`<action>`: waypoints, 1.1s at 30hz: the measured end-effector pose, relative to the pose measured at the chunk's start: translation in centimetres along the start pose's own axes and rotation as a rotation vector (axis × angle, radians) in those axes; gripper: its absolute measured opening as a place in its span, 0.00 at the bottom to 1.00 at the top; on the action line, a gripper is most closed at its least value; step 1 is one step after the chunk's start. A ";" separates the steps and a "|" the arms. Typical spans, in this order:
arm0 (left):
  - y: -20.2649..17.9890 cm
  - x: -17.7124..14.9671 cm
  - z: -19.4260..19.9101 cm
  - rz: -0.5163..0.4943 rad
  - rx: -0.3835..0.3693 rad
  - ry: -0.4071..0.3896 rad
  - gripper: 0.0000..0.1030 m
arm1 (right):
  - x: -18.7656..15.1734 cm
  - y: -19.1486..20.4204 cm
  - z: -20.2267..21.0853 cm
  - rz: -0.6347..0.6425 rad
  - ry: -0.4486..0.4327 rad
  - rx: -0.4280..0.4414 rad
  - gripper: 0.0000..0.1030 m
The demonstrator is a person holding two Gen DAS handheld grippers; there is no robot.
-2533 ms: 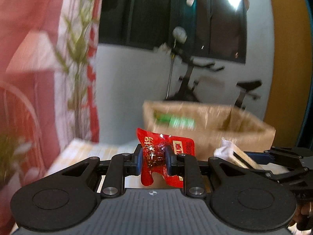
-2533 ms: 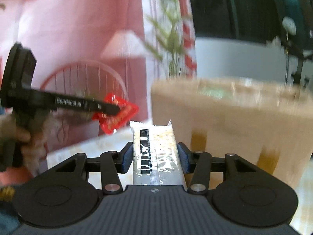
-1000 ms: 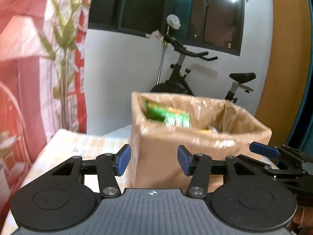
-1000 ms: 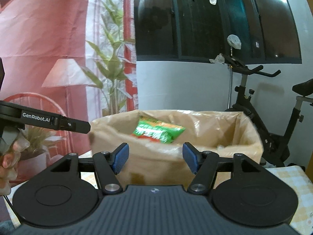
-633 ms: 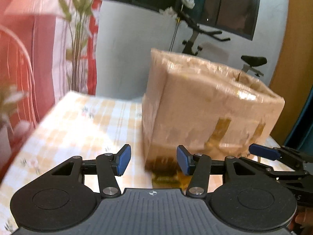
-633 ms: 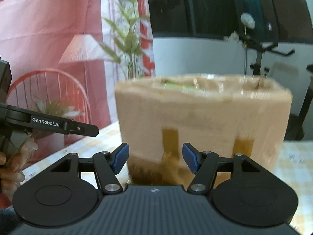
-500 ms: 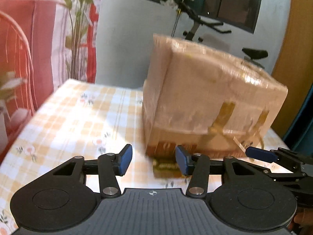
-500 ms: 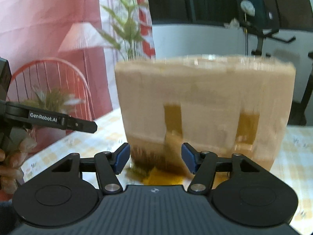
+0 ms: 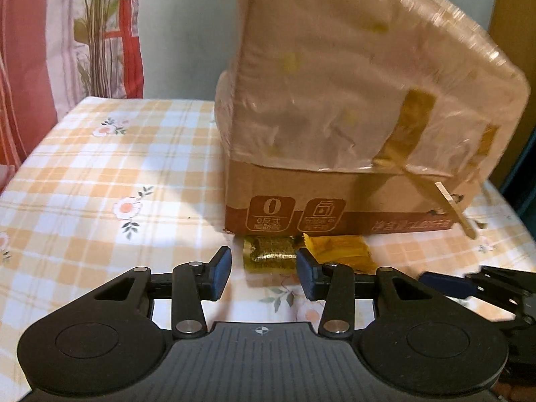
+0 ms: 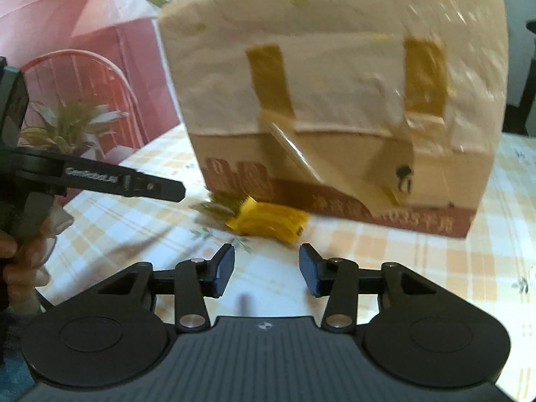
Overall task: Organize snacks
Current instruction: 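Grasp the gold barcode packet with the left gripper and lift it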
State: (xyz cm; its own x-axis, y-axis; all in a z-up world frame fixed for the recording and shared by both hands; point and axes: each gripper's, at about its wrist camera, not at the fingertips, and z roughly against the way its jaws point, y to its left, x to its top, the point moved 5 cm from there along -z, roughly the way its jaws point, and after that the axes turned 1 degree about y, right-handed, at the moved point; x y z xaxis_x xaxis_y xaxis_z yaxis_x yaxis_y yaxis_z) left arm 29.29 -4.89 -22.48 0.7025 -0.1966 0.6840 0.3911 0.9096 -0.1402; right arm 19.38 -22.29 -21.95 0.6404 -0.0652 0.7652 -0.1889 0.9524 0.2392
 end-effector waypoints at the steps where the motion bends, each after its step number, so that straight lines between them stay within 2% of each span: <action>1: -0.1 0.1 -0.5 0.001 0.006 0.002 0.44 | -0.1 -0.2 0.0 -0.005 0.003 -0.003 0.45; 11: -1.1 0.3 -3.1 0.006 0.055 0.024 0.45 | -1.1 -1.9 -0.3 -0.052 0.009 -0.013 0.45; 15: -1.7 0.2 -3.3 -0.025 0.072 0.016 0.46 | -1.0 -1.9 -0.4 -0.054 0.004 -0.007 0.45; 18: -1.9 -0.1 -3.0 -0.026 0.073 0.008 0.41 | -1.0 -2.1 -0.4 -0.066 0.001 0.002 0.45; 21: -1.9 -0.5 -2.3 -0.036 0.092 0.009 0.29 | -1.1 -2.0 -0.4 -0.067 0.000 0.002 0.45; 25: -1.8 -1.7 -1.4 -0.041 0.072 0.026 0.22 | -1.1 -2.0 -0.4 -0.075 -0.002 0.007 0.45; 29: -2.1 -2.5 -0.5 -0.063 0.066 0.032 0.21 | -1.1 -2.1 -0.4 -0.077 -0.002 0.006 0.45; 33: -1.1 -1.9 -0.8 0.016 0.041 0.025 0.26 | -1.1 -2.0 -0.4 -0.073 -0.002 0.002 0.45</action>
State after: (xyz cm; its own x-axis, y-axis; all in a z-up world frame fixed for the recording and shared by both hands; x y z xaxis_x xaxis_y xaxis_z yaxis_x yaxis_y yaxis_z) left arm 28.02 -5.79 -24.14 0.7229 -0.1908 0.6641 0.3557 0.9268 -0.1209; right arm 19.31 -23.98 -23.48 0.6510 -0.1348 0.7470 -0.1433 0.9446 0.2954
